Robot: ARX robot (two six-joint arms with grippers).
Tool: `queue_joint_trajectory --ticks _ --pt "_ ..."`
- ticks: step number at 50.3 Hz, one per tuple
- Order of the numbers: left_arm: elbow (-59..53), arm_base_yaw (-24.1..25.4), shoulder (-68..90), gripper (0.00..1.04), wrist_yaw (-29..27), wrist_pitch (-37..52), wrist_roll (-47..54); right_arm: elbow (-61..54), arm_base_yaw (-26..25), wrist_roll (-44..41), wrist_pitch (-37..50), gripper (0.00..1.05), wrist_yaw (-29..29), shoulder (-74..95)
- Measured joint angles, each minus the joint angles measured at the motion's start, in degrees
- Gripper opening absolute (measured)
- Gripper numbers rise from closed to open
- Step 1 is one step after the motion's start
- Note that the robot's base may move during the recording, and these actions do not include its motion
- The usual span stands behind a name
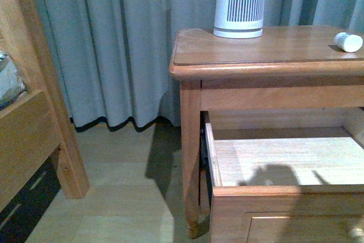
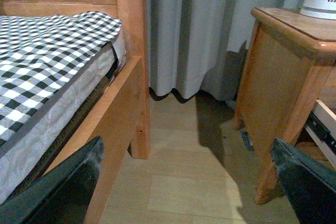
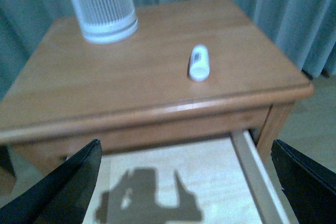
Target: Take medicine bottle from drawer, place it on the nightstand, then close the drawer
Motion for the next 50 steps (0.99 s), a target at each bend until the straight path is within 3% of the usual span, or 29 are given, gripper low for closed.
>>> queue_joint_trajectory --ticks 14,19,23,31,43,50 --pt "0.0 0.0 0.0 0.98 0.0 0.0 0.0 -21.5 3.1 4.9 -4.9 0.98 -1.2 -11.1" --pt "0.0 0.0 0.0 0.98 0.0 0.0 0.0 -25.6 1.5 5.1 -0.7 0.98 -2.2 -9.0" --pt "0.0 0.0 0.0 0.98 0.0 0.0 0.0 -26.8 -1.1 4.3 8.3 0.98 -3.7 -2.3" --pt "0.0 0.0 0.0 0.98 0.0 0.0 0.0 -24.5 -4.7 2.6 25.3 0.98 -6.6 18.4" --pt "0.0 0.0 0.0 0.98 0.0 0.0 0.0 -12.6 -6.1 -1.5 36.1 0.98 -5.4 40.4" --pt "0.0 0.0 0.0 0.98 0.0 0.0 0.0 -2.4 -7.4 -4.0 37.7 0.98 -3.9 49.5"
